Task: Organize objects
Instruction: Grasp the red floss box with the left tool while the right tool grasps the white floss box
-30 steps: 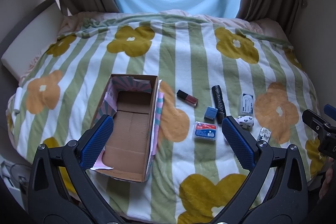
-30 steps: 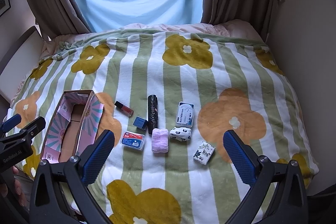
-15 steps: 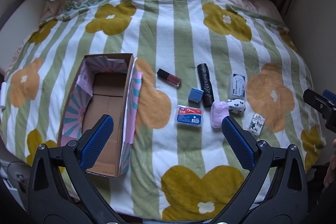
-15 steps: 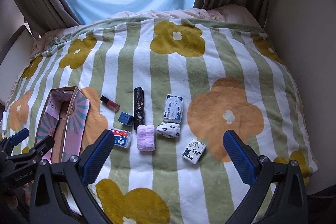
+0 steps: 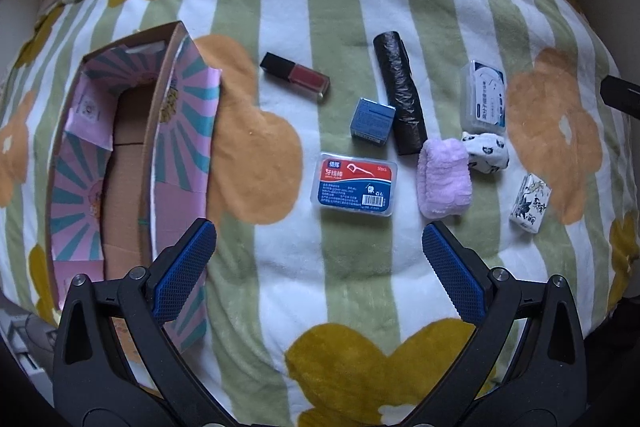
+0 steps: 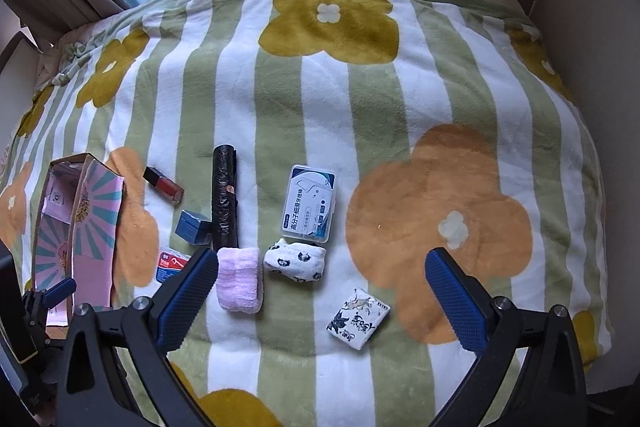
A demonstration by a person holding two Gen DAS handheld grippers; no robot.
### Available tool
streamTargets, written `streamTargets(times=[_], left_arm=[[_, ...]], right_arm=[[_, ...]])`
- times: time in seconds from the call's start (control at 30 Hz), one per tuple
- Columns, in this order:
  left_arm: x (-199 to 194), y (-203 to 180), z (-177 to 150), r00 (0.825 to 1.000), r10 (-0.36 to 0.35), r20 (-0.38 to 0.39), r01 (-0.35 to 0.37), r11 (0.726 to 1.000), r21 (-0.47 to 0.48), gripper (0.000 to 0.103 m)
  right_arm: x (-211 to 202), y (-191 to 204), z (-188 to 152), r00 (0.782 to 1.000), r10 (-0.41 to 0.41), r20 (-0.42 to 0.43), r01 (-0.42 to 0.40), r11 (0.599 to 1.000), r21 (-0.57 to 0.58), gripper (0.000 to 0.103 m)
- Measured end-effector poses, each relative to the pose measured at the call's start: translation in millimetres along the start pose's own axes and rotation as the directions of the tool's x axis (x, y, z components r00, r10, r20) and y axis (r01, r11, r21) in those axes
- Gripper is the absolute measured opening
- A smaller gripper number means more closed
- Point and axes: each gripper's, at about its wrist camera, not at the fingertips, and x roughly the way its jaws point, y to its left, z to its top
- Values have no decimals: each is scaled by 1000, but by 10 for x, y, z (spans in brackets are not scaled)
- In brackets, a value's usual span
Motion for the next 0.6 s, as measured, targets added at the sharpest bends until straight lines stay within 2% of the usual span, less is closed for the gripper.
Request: streamTargets(times=[0.3,0.6], left_arm=[[673,-156,168,995,-28,-93,33,998,53,102],[1139,-249,257,984,-48,-172,62,995,77,102]], right_arm=[[826,-21,282,996,13,-93,-10,1000,25,102],[1495,34,423,983,15,-183,-8,999,34,101]])
